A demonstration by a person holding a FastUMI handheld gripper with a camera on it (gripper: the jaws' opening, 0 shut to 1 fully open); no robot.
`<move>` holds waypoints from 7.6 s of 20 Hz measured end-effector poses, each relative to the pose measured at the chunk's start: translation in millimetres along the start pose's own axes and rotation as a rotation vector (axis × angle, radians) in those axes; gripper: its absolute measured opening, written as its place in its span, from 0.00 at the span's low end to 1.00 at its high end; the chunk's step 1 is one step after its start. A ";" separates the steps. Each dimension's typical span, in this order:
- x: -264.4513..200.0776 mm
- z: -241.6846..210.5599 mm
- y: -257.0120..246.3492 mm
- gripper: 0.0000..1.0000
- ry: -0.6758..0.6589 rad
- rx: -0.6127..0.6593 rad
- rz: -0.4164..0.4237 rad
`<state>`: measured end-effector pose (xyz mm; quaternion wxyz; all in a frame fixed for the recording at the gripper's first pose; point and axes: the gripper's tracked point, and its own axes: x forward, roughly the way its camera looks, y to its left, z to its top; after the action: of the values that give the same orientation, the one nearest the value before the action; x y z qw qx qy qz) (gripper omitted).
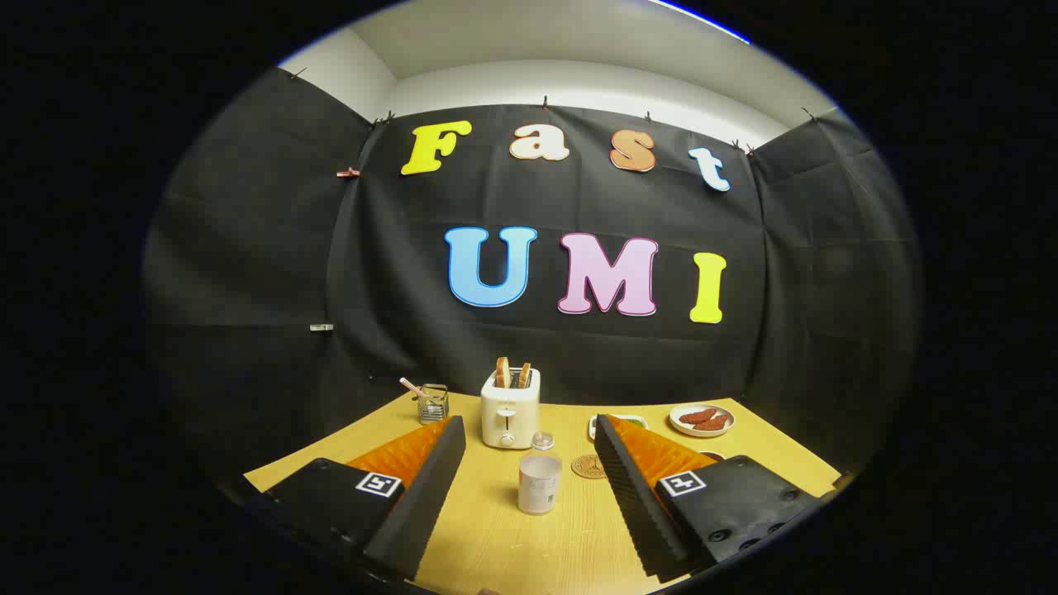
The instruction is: Take the bottle from table, then pour the juice into the cup, finally place the bottle on the coaster
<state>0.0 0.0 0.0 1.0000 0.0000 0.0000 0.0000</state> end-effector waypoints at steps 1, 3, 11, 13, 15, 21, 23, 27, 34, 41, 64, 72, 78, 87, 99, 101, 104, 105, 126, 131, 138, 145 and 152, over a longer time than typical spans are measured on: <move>0.6 0.7 1.3 0.97 0.001 -0.002 -0.002; 2.1 1.2 2.6 0.97 -0.001 -0.015 -0.007; 6.3 -13.7 2.8 0.97 0.029 -0.005 -0.044; 6.8 -15.6 2.2 0.97 0.033 -0.008 -0.056; 7.5 -16.5 0.4 0.97 0.035 -0.010 -0.068; 11.1 -23.5 0.4 0.97 0.052 -0.006 -0.097; 12.5 -28.3 0.5 0.97 0.064 -0.011 -0.102; 18.2 -33.6 3.0 0.97 0.073 0.008 -0.106; 42.5 -65.0 -4.8 0.97 0.123 0.009 -0.135; 86.7 -115.1 -3.7 0.97 0.172 0.066 -0.147; 189.9 -224.4 -27.9 0.97 0.259 0.059 -0.257; 196.0 -227.5 -28.6 0.77 0.270 0.042 -0.233; 188.7 -227.2 -27.0 0.72 0.332 0.071 -0.200; 192.9 -169.3 -56.0 0.70 0.268 0.395 -0.274; 187.1 -130.5 -141.9 0.70 0.190 0.992 -0.373; 188.7 -130.1 -153.6 0.71 0.189 1.092 -0.374; 187.9 -141.5 -168.1 0.70 0.204 1.227 -0.393; 189.1 -144.6 -172.5 0.70 0.210 1.273 -0.394; 187.5 -192.7 -207.3 0.70 0.251 1.897 -0.490; 186.9 -190.4 -207.3 0.70 0.262 1.985 -0.485; 192.7 -187.6 -206.0 0.71 0.269 2.071 -0.492; 195.7 -184.2 -206.0 0.70 0.289 2.138 -0.481; 199.9 -180.9 -207.6 0.70 0.301 2.191 -0.471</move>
<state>199.9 -207.6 -180.9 0.4262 0.8765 0.1206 -0.1884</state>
